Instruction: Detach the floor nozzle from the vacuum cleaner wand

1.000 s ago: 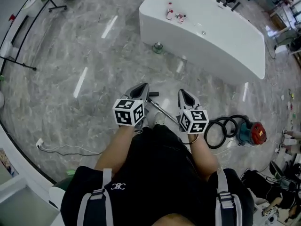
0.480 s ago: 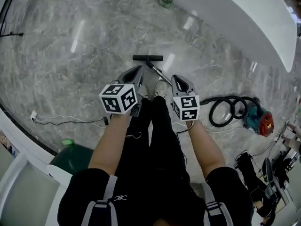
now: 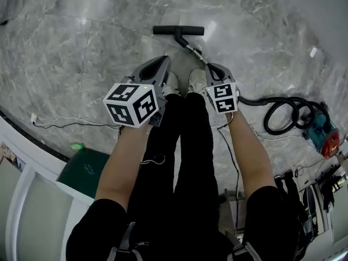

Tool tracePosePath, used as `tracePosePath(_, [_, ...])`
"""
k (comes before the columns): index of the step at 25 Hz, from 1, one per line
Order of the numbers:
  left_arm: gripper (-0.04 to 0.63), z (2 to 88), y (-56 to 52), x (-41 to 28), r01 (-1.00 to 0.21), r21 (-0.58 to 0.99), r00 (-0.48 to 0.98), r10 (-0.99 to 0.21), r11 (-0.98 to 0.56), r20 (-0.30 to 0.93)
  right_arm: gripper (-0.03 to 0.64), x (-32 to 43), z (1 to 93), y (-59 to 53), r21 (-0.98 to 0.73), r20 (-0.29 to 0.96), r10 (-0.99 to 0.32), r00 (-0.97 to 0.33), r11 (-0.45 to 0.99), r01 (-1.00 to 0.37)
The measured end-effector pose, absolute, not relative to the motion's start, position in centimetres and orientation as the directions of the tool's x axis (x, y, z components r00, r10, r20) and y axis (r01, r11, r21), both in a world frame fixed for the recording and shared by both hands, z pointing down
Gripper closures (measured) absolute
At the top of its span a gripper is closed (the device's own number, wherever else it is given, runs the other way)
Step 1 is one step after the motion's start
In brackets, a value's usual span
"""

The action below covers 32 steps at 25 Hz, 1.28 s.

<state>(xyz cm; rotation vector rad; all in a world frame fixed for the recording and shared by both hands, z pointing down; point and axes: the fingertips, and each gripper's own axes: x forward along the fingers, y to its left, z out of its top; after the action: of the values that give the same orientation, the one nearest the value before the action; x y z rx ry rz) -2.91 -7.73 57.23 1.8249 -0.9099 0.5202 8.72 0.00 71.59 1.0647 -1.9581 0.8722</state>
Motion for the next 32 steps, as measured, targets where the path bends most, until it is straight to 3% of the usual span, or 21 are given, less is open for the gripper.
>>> tracePosePath(7, [0.586,67.9,-4.1,-4.5,-0.791,0.582,0.611,-0.277,-0.189,0.741,0.597,8.6,87.1,2.9,-0.166,0.943,-0.181,-0.28,0.471,-0.866])
tracePosePath(10, [0.586,70.1,-3.3,-4.4,-0.783,0.596,0.622,-0.247,-0.179,0.743,0.499,8.7,91.6,4.0,-0.122,0.973,-0.089,-0.212,0.582,-0.804])
tracePosePath(14, [0.586,71.1,-3.4,-4.4,-0.77,0.609,0.638,-0.224,-0.192,0.737,0.497,8.6,95.9,4.6,-0.12,0.986,-0.02,-0.168,0.615,-0.78])
tracePosePath(32, [0.586,73.7,-6.1,-4.1,-0.74,0.649,0.673,-0.207,-0.178,0.711,0.437,7.4,101.0,4.7,-0.161,0.981,0.028,-0.19,0.656,-0.737])
